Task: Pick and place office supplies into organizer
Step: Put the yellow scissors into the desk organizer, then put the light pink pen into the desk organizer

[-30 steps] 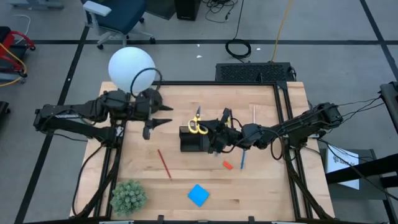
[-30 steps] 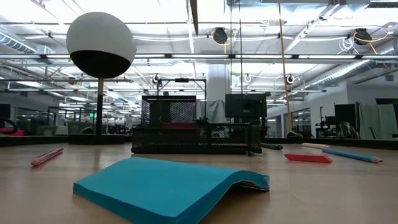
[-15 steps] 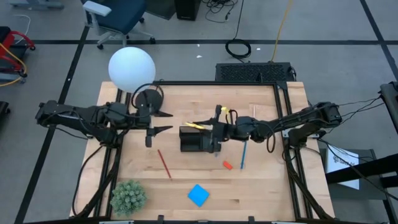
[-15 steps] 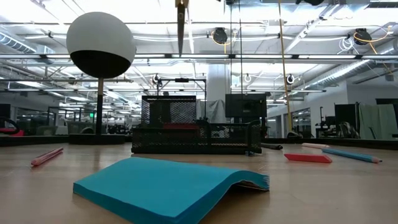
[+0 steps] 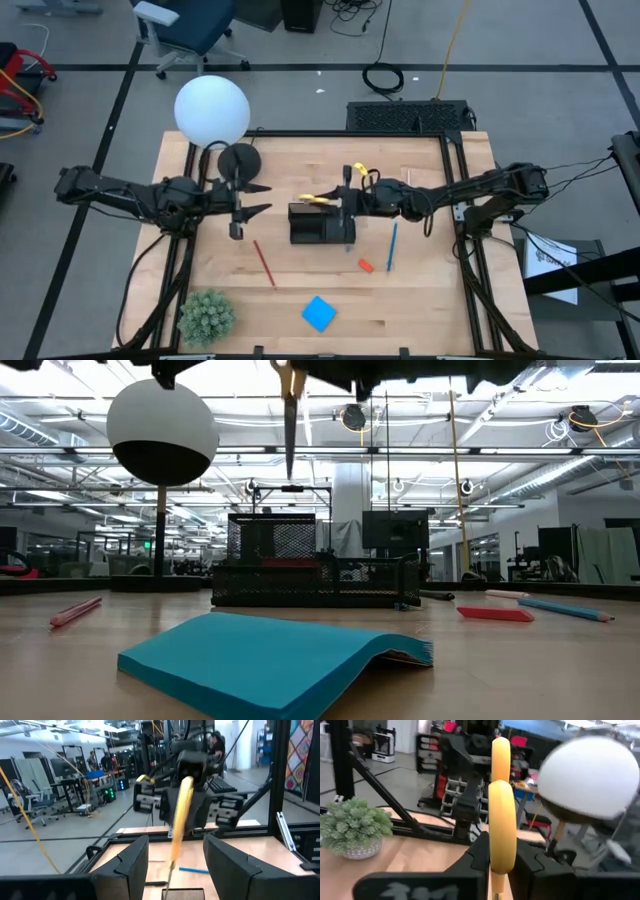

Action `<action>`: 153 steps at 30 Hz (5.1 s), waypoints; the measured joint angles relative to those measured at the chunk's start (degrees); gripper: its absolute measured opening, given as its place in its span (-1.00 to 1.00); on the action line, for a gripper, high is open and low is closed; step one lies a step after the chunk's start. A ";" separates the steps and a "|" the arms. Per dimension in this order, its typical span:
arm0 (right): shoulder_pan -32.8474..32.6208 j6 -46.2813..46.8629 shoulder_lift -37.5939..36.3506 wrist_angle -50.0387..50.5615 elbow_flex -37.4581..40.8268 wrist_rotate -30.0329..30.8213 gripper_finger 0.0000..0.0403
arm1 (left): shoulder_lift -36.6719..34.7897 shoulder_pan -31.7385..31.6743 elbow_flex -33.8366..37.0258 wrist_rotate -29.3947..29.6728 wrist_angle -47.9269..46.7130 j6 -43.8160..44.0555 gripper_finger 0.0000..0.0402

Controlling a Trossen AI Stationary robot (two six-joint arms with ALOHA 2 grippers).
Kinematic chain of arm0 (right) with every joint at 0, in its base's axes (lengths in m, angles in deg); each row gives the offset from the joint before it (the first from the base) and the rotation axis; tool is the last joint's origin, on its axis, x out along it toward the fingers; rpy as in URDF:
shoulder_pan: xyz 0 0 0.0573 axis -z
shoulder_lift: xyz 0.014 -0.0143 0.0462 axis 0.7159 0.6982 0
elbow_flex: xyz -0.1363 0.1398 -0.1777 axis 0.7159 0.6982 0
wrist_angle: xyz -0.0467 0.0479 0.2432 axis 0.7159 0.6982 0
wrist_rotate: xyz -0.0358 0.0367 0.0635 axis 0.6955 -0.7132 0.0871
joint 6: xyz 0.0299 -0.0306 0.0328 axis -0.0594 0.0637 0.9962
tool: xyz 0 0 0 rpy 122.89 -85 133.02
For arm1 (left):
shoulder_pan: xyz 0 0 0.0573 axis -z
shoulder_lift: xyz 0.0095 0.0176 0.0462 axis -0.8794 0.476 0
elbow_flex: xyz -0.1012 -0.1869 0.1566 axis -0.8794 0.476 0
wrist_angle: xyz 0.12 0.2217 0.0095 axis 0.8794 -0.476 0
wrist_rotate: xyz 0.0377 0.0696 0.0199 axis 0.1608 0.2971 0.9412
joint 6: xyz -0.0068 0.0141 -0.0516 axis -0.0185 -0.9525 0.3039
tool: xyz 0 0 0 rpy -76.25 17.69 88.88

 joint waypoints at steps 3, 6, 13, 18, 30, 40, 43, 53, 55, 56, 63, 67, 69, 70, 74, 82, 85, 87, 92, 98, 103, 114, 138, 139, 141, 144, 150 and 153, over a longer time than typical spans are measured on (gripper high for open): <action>1.29 2.50 0.00 -3.81 2.75 -2.65 -0.87 | -1.31 0.00 2.70 0.00 4.05 0.31 -0.07; 1.63 3.17 0.00 -7.45 5.45 -2.74 -0.87 | -1.97 -0.01 3.74 0.00 6.20 0.29 -0.07; 2.72 4.76 0.00 -11.81 9.75 -5.73 -0.86 | -2.22 -0.04 3.75 0.00 6.83 -0.24 -0.07; 3.54 5.59 0.02 -15.05 12.14 -5.67 -0.86 | -2.20 -0.04 3.75 0.00 6.87 -0.28 -0.07; 4.17 6.52 5.64 -25.92 13.72 -8.59 -0.84 | -2.20 -0.04 3.75 -0.01 6.85 -1.08 -0.07; 6.92 8.43 13.36 -32.92 13.69 -8.70 -0.85 | -2.20 -0.04 3.75 -0.02 6.73 -2.04 -0.07; 7.61 10.03 15.33 -33.19 13.69 -8.71 -0.84 | -2.20 -0.05 3.75 0.00 6.74 -2.19 -0.07; 7.61 12.59 20.55 -36.80 13.48 -8.73 -0.84 | -2.20 -0.11 3.75 1.64 6.66 -2.71 -0.07; 7.53 13.31 21.79 -37.57 13.48 -8.78 -0.84 | -2.20 -0.11 3.75 1.92 6.66 -2.87 -0.07; 7.50 13.48 22.33 -37.63 13.45 -8.89 -0.84 | -2.20 -0.11 3.75 1.98 6.66 -2.88 -0.07; 7.10 13.94 25.39 -37.76 10.88 -10.17 -0.83 | -2.18 -0.11 3.77 2.51 6.55 -2.88 -0.07; 7.10 13.75 25.40 -36.68 9.98 -10.13 -0.81 | -2.20 -0.11 3.77 2.51 6.52 -2.88 -0.07; 7.10 13.63 25.40 -36.42 9.98 -10.10 -0.82 | -2.20 -0.11 3.77 2.51 6.50 -2.88 -0.07; 7.10 13.59 25.40 -36.42 9.98 -10.08 -0.83 | -2.20 -0.11 3.77 2.51 6.50 -2.88 -0.07; 7.10 13.53 25.40 -36.18 10.00 -10.04 -0.83 | -2.20 -0.11 3.77 2.52 6.39 -2.88 -0.07; 7.10 13.69 25.38 -36.32 10.00 -10.02 -0.65 | -2.20 -0.11 3.77 2.51 6.39 -2.90 -0.07; 7.10 14.12 25.38 -36.28 10.02 -10.04 -0.59 | -2.20 -0.11 3.77 2.53 6.39 -2.90 -0.07; 7.10 14.05 25.38 -36.31 10.02 -10.04 -0.53 | -2.20 -0.11 3.77 2.51 6.39 -2.90 -0.07; 7.06 13.90 24.62 -36.57 10.04 -10.13 -0.35 | -2.19 -0.11 3.77 2.51 6.39 -2.90 -0.07; 7.07 11.76 20.81 -35.78 10.04 -10.13 -0.13 | -2.20 -0.11 3.77 2.51 6.39 -2.90 -0.07; 7.08 9.89 16.54 -32.51 10.04 -10.04 -0.01 | -2.20 -0.11 3.77 2.51 6.37 -2.88 -0.07; 6.81 6.11 5.98 -18.82 10.07 -9.99 0.06 | -2.19 -0.11 3.77 2.51 6.37 -2.80 -0.07; -4.75 1.69 1.54 -1.99 10.13 -7.44 0.00 | -2.15 0.90 3.77 1.87 5.31 0.15 -0.07; -5.15 0.88 0.92 -0.71 10.10 -5.53 0.00 | -2.15 0.89 3.77 1.86 5.32 0.08 -0.07; -6.04 -1.01 -1.44 4.90 10.10 -1.59 0.00 | -2.15 0.85 3.77 1.86 5.32 -0.08 -0.07; -7.08 -1.71 -5.04 11.21 10.11 3.02 -0.01 | -2.15 0.81 3.77 1.88 5.15 -0.39 -0.07; -7.95 0.22 -13.51 20.66 10.09 6.61 -0.03 | -2.16 0.78 3.77 1.92 5.53 -3.32 -0.07; -7.93 0.86 -17.49 23.23 10.09 6.82 -0.03 | -2.15 0.70 3.77 2.25 5.56 -3.32 -0.07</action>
